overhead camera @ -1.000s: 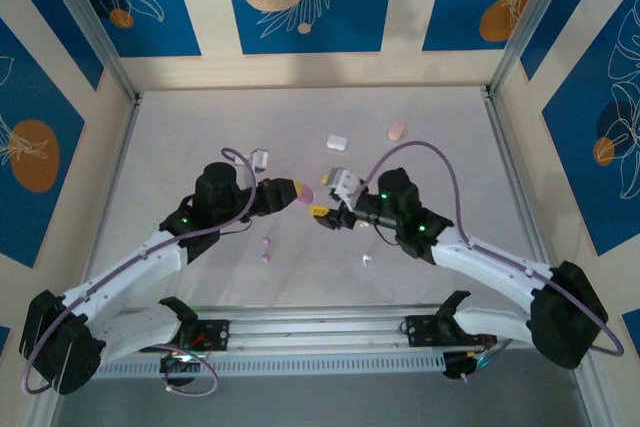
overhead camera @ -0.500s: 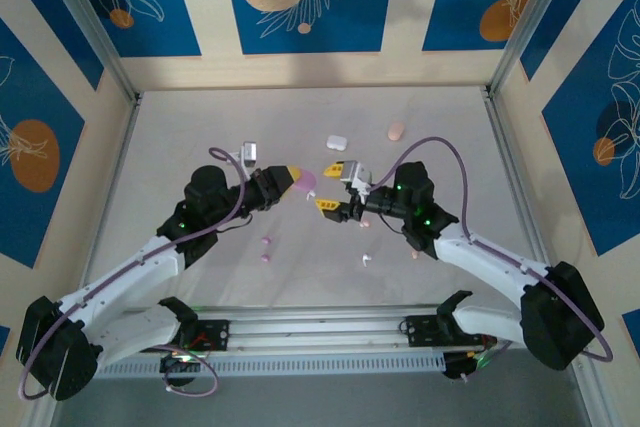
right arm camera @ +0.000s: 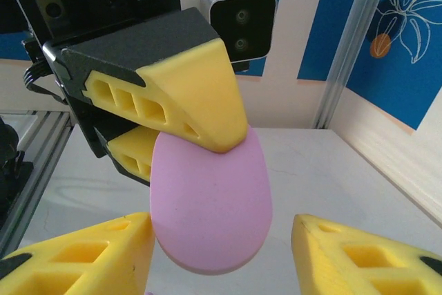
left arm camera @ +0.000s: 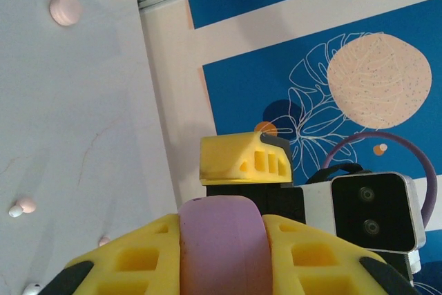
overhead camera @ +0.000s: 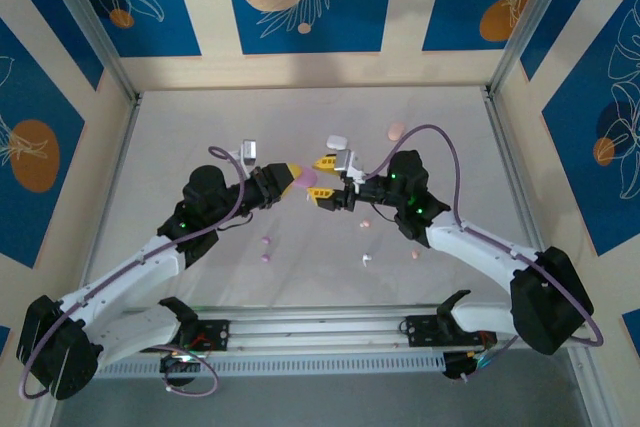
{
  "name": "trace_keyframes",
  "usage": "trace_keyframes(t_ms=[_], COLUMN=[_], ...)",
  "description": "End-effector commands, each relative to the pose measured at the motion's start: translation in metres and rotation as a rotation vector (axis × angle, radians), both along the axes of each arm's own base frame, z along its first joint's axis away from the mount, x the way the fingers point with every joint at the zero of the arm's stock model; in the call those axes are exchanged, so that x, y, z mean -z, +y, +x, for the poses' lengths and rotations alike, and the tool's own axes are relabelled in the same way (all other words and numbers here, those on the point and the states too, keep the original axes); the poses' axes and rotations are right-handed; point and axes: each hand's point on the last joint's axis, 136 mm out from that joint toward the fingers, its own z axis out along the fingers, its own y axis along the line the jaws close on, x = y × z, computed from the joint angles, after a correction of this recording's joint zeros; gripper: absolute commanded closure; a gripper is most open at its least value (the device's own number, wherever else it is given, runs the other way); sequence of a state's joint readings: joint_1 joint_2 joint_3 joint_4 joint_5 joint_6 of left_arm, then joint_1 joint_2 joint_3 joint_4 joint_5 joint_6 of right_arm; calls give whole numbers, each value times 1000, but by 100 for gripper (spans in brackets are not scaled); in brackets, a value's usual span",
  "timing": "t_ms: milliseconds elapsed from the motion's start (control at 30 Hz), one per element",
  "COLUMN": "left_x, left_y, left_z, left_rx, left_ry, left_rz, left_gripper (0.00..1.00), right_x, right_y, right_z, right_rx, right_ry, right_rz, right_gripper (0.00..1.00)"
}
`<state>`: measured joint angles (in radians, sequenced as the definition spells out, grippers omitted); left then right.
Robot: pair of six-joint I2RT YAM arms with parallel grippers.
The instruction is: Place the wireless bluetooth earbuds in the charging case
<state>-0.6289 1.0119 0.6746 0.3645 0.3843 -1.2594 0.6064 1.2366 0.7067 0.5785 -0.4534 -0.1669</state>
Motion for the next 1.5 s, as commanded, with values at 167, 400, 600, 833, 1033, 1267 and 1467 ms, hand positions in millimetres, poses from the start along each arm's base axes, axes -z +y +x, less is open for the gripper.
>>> trace_keyframes(t_ms=[167,400,600,833,1033,1267,1467], left_x=[-13,-17,-19,-20,-30,-36,-23], left_y=[-6,-6,-6,-6,-4,-1,-3], left_z=[-6,-7,-8,-9,-15,-30,-50], left_rx=[42,48,50,54,76,148,220], left_ry=[-33,-47,-55,-85,-276,-693,-1069], left_rz=[-39,-43,-45,-18,114,358,441], left_gripper=[86,86,86,72,36,20,20], right_x=[-12,-10,-9,-14,-17,-25,-36], right_y=[4,6,5,4,-1,-12,-15], right_z=[1,3,3,-4,-13,-22,-32], right_rx=[-29,-33,-36,-82,-161,-264,-339], right_ry=[-14,-2,5,46,194,368,379], right_rz=[9,2,-7,-12,-19,-26,-22], right_gripper=[46,48,52,66,68,69,69])
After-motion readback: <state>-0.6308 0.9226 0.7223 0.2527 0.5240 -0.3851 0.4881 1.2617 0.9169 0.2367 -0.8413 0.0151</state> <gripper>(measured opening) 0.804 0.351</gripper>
